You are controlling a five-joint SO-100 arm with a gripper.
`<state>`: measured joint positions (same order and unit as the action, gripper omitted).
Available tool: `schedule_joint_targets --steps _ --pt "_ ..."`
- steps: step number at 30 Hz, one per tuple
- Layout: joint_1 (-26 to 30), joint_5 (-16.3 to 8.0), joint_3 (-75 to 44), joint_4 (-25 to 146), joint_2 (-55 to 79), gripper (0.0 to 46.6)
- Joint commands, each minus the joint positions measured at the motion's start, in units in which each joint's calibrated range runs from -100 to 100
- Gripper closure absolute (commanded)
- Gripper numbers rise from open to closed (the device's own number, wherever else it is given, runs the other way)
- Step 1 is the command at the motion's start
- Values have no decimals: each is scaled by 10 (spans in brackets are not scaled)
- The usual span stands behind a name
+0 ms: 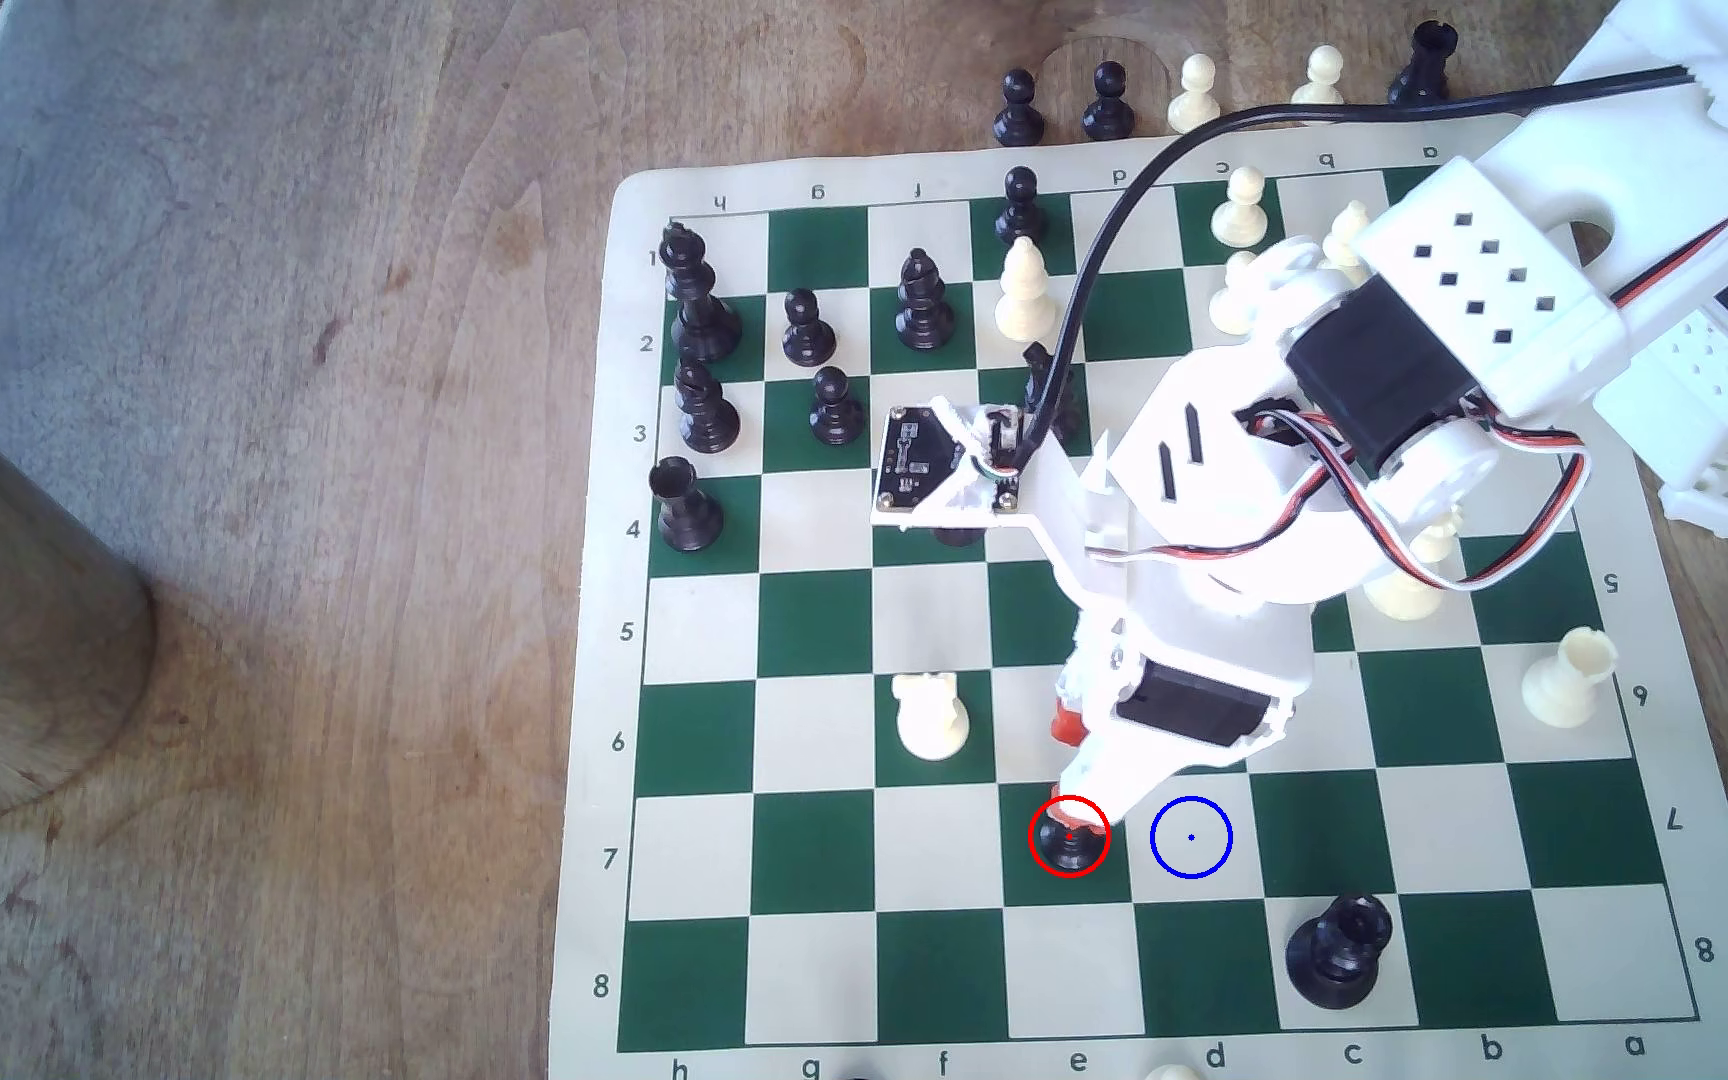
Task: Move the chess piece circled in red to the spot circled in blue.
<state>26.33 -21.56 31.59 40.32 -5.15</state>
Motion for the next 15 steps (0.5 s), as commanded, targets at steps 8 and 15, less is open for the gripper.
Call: schedule_joint_targets --steps 8,15 --pt "6 3 -65 -12 25 352" --pt "10 3 -73 -12 29 353"
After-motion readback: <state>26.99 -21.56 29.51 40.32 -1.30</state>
